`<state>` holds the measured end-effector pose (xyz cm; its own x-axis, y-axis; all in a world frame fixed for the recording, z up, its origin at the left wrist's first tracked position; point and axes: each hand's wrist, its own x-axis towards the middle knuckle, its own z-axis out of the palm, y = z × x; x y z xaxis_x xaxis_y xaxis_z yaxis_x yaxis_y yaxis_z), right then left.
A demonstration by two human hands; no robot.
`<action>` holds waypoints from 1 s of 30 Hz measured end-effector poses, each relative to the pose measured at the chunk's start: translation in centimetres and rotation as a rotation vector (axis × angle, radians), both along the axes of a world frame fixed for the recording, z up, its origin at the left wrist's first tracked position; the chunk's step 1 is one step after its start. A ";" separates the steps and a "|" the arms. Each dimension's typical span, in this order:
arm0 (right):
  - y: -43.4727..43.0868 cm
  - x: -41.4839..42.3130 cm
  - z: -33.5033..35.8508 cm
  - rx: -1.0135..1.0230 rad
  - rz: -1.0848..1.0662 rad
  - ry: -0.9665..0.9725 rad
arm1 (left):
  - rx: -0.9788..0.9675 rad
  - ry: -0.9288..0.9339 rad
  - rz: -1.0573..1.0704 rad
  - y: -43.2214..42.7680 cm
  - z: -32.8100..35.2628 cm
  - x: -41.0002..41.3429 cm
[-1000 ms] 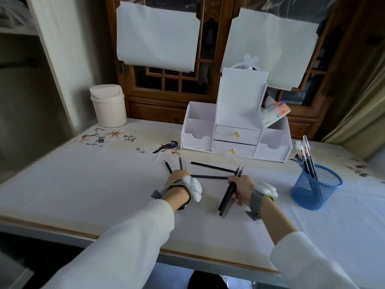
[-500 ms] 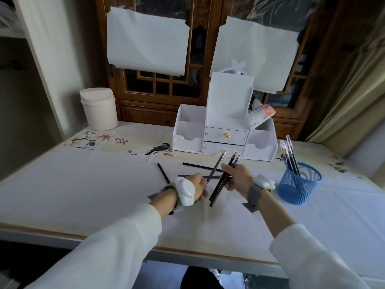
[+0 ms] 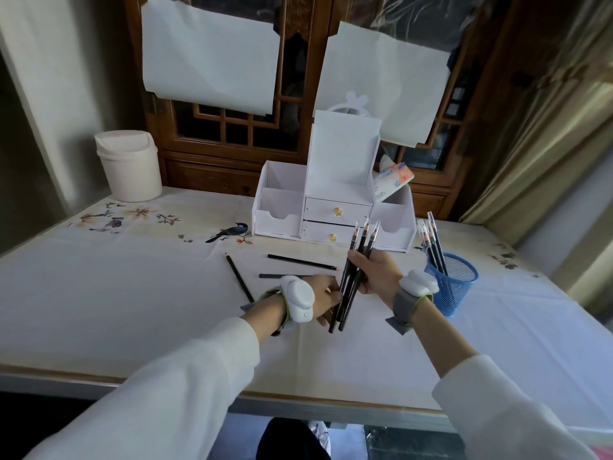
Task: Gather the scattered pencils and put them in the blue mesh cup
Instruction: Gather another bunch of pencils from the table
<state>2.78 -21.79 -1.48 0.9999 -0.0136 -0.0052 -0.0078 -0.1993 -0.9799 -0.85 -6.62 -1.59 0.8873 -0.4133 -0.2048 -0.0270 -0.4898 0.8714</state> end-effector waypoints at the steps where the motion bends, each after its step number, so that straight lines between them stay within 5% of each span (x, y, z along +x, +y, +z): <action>1: -0.3 -0.1 0.1 -0.023 -0.008 -0.029 | -0.042 0.005 -0.007 -0.2 0.0 0.1; 11: -1.5 -1.6 1.1 -0.135 -0.015 -0.236 | -0.239 -0.049 -0.089 -2.0 0.0 0.4; 23: 0.2 -3.6 -0.3 0.307 0.037 -0.077 | -0.150 -0.166 -0.061 -3.6 -2.4 0.5; 30: 1.0 -4.0 -0.7 0.295 0.004 -0.091 | -0.141 -0.170 -0.123 -4.4 -3.5 -0.1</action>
<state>-1.26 -20.79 -2.16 0.9964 -0.0208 0.0817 0.0833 0.0946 -0.9920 -0.96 -11.06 -5.13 0.8455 -0.5338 0.0106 -0.2310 -0.3479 0.9086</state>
